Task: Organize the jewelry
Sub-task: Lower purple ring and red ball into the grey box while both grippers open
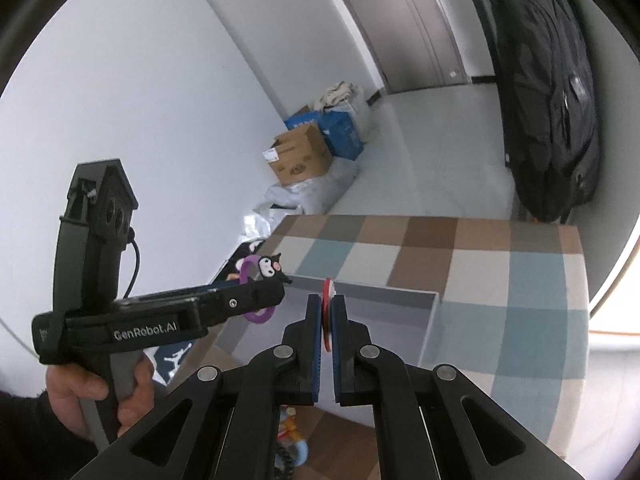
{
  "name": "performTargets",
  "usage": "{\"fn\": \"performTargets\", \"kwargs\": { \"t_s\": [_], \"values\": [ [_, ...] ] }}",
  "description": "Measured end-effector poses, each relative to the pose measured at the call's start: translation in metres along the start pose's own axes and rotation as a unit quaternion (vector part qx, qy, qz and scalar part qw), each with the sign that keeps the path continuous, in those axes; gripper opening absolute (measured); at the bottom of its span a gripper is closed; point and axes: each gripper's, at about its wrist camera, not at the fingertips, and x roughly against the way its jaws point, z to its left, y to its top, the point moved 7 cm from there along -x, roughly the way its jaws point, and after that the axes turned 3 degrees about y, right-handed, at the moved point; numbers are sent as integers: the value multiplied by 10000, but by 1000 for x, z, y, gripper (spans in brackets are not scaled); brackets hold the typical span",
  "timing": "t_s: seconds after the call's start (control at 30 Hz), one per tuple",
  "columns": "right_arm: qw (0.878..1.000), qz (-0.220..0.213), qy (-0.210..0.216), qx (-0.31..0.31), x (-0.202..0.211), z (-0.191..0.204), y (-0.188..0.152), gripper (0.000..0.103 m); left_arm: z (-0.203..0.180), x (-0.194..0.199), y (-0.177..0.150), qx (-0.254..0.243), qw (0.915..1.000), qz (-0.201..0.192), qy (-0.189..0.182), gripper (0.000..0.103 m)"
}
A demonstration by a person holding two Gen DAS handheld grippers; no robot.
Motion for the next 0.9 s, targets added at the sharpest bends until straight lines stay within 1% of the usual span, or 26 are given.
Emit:
{"fn": "performTargets", "kwargs": {
  "t_s": [0.1,0.2,0.3,0.4,0.47,0.5,0.57,0.6,0.63,0.67,0.7,0.73,0.77,0.8,0.83,0.87,0.9],
  "values": [
    [9998,102,54,-154,-6,-6,-2,4,1,-8,-5,-55,9999,134,81,47],
    [9996,173,58,-220,-14,-9,-3,4,1,-14,-8,-2,9996,282,26,47],
    [9997,172,62,-163,-16,-7,-1,4,0,-16,-7,-32,9995,300,58,47],
    [9997,169,57,-191,-17,-9,-1,4,-2,-18,-6,-29,9995,295,-58,47],
    [9996,172,60,-202,-16,-11,-1,4,-4,-19,-6,26,9992,325,-212,47],
    [9996,170,51,-206,-15,-10,-1,7,-6,-20,-5,45,9991,341,-243,47],
    [9999,39,16,-117,-11,-9,3,8,-10,-20,-4,8,9991,348,-251,48],
    [10000,0,-47,-65,-8,-10,4,15,-13,-18,-4,-55,9989,326,-333,52],
    [9999,-37,-128,-27,-6,-11,5,22,-16,-16,-4,-92,9987,308,-397,61],
    [9998,-108,-183,-24,-1,-12,7,42,-18,-13,-3,-107,9989,242,-389,65],
    [9995,-207,-211,-56,4,-12,8,54,-17,-10,-2,-132,9992,164,-345,70],
    [9994,-289,-177,-73,8,-12,10,56,-18,-6,-2,-192,9994,62,-282,73],
    [9993,-347,-110,-71,13,-11,11,59,-17,-4,-1,-196,9996,15,-220,73],
    [9992,-370,-98,-59,16,-10,12,69,-16,-1,-1,-183,9996,-30,-220,74],
    [9990,-414,-133,-50,19,-9,13,75,-16,2,-1,-174,9996,-63,-234,74],
    [9987,-495,-156,-16,24,-8,13,85,-14,3,-1,-179,9997,-79,-160,74],
    [9984,-537,-171,21,27,-7,14,91,-13,4,-1,-192,9997,-106,-87,74]
  ]
}}
